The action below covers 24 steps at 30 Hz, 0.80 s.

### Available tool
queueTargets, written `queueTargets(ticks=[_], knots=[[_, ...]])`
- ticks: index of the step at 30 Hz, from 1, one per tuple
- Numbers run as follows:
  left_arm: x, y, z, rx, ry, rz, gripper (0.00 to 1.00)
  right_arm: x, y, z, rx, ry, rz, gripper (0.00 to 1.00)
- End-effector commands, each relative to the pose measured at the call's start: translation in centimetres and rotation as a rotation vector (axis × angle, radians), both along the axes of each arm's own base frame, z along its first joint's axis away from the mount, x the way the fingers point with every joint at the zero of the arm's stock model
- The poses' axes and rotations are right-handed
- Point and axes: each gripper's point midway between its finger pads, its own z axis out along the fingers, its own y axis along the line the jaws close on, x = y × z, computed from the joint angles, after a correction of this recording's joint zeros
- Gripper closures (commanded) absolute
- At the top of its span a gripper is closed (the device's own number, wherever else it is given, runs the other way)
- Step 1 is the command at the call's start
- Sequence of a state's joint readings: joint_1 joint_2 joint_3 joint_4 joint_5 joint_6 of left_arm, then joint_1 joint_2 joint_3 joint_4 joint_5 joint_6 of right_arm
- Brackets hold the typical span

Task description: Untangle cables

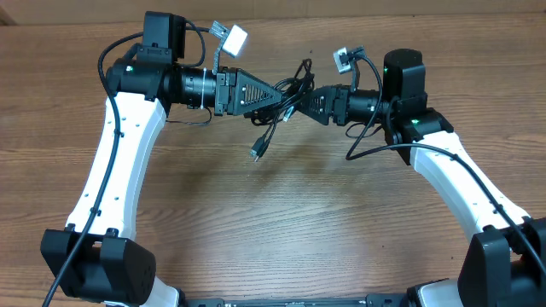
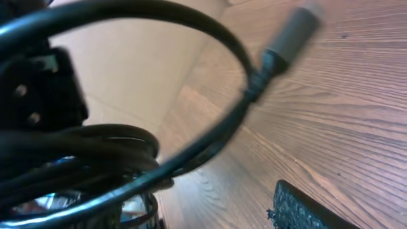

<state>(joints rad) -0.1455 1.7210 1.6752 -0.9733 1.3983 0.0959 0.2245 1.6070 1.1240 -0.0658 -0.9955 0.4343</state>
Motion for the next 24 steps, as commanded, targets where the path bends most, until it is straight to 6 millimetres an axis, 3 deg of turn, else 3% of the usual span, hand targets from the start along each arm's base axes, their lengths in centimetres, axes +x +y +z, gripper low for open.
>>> queueTargets(ticks=[1,5,12,16,20,24], knots=[[-0.4,-0.5,0.9,-0.029,0.026,-0.028,0.96,2.0,-1.0,1.0,-0.026,0.037,-0.166,0.27],[-0.4,-0.5,0.8,-0.027,0.028,-0.027,0.96,2.8,-2.0,-0.5,-0.06,0.133,-0.269,0.28],[0.3,-0.1,0.1,0.017,0.017,0.011,0.96,2.1,-2.6,-2.5,-0.113,0.226,-0.294,0.27],[1.1,0.5,-0.7,0.06,-0.001,0.051,0.96,1.7,-2.5,-2.4,-0.102,0.242,-0.271,0.3],[1.8,1.3,-1.0,0.078,-0.169,0.055,0.96,1.3,-3.0,-2.0,-0.066,0.264,-0.234,0.31],[3.6,2.4,-3.7,0.256,-0.261,0.128,0.96,0.3,-3.0,-0.7,0.005,0.272,-0.14,0.31]])
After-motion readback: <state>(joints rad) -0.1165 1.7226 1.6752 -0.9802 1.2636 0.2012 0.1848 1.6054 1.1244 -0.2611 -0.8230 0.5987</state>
